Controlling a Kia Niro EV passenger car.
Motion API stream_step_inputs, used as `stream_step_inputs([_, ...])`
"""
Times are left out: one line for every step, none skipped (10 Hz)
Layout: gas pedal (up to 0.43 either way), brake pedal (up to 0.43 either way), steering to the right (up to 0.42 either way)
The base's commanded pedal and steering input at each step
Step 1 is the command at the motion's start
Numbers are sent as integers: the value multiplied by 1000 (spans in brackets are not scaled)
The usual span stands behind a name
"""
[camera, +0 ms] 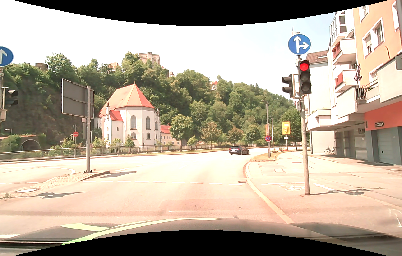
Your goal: Follow the waypoints while adhering to traffic rules and regulations
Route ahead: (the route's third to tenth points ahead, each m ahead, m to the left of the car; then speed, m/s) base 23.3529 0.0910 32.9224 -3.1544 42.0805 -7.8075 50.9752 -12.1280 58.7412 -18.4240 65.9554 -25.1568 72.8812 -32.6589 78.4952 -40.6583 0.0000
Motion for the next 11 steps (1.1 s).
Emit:
stream_step_inputs([0,335,34])
stream_step_inputs([0,335,33])
stream_step_inputs([0,335,33])
stream_step_inputs([0,335,34])
stream_step_inputs([0,335,34])
stream_step_inputs([0,335,33])
stream_step_inputs([0,335,33])
stream_step_inputs([0,335,33])
stream_step_inputs([0,335,33])
stream_step_inputs([0,335,33])
stream_step_inputs([0,335,33])
